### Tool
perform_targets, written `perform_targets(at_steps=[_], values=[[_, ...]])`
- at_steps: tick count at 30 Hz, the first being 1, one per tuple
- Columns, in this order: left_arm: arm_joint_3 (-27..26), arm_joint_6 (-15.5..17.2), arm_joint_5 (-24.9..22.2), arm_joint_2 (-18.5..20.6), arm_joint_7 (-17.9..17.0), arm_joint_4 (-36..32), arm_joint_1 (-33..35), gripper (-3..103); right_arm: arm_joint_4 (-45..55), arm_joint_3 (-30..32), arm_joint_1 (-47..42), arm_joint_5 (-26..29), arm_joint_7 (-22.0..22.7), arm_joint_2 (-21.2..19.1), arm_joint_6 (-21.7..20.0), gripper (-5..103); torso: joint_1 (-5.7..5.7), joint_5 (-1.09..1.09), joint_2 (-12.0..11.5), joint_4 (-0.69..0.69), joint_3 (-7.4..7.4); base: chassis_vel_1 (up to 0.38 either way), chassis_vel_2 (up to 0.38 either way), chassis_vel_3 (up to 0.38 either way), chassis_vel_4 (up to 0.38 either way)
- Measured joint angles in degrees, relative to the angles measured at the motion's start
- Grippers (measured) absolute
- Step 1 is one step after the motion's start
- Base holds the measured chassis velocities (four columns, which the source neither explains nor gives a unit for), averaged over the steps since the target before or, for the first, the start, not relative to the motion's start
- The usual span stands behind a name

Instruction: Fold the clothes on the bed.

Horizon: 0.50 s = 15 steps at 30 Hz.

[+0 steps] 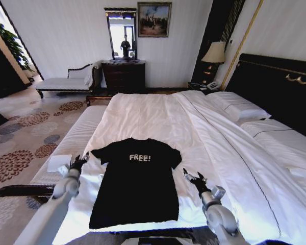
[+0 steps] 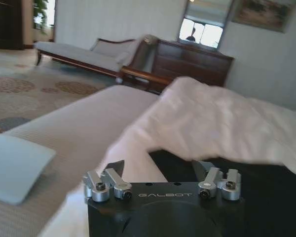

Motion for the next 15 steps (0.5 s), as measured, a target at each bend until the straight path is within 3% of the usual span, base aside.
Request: perform_targets(at_steps=[2,4,5,7,8,13,15], values=[[0.1,-0.5,4.3,-1.4,0.0,-5.2,4.3,92,-2.3,-0.4,2.8,4.5,-0.2,-1.9,-0.9,100,0.00,0.03,0.0,-0.02,0.00,0.000,0.000,0.000,0.000],[0.3,-0.6,5.4,-1.7,0.1,-6.3,5.2,92,-3.0,-0.6,3.7,5.9,-0.3,-2.5,-1.3,100,0.00,0.02,0.0,-0.02,0.00,0.000,0.000,0.000,0.000],[1.1,-1.1,9.0,-2.4,0.4,-9.6,7.8,97,-4.9,-1.0,6.2,9.8,-0.2,-3.5,-2.7,100,0.00,0.01,0.0,-0.03,0.00,0.000,0.000,0.000,0.000],[2.0,-1.3,11.4,-2.7,0.6,-11.8,9.6,100,-6.9,-1.3,8.9,14.8,0.5,-4.4,-4.7,100,0.00,0.03,0.0,-0.02,0.00,0.000,0.000,0.000,0.000],[2.0,-1.3,11.4,-2.7,0.6,-11.8,9.6,100,-6.9,-1.3,8.9,14.8,0.5,-4.4,-4.7,100,0.00,0.03,0.0,-0.02,0.00,0.000,0.000,0.000,0.000],[2.2,-1.3,12.2,-2.4,0.2,-15.1,12.5,100,-15.2,-1.7,18.9,31.9,3.3,-4.6,-10.7,100,0.00,0.01,0.0,-0.03,0.01,0.000,0.000,0.000,0.000],[2.0,-1.3,12.2,-2.3,0.2,-15.4,13.0,100,-16.5,-1.8,19.9,33.5,3.5,-4.5,-11.1,100,0.00,0.01,0.0,-0.01,0.00,0.000,0.000,0.000,0.000]])
